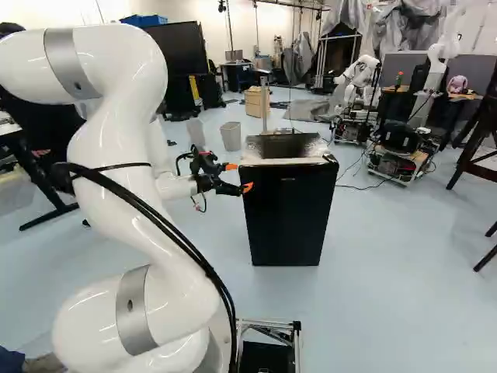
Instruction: Grab a drink from the fridge
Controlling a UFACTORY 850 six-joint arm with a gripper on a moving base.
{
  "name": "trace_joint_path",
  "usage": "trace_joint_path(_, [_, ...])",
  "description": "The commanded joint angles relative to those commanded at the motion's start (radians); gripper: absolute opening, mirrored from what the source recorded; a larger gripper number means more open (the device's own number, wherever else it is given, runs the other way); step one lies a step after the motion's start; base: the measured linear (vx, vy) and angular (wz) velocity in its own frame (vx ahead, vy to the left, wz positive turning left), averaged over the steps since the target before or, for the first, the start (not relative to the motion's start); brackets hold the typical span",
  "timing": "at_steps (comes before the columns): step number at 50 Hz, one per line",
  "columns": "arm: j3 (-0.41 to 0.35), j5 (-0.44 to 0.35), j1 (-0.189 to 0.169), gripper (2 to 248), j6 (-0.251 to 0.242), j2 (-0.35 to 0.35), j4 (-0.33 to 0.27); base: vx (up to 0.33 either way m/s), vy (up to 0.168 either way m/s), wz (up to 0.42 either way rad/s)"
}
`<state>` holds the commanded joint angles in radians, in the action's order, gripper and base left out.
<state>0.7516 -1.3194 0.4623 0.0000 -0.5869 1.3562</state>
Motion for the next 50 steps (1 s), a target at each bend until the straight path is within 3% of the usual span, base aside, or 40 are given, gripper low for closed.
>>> trace_joint_path(19, [0.037,0.0,0.005,247,0.0,-0.072,0.0,0.0,0.0,0.0])
trace_joint_path(50, [0.085,0.0,0.009,247,0.0,-0.102,0.0,0.0,0.0,0.0])
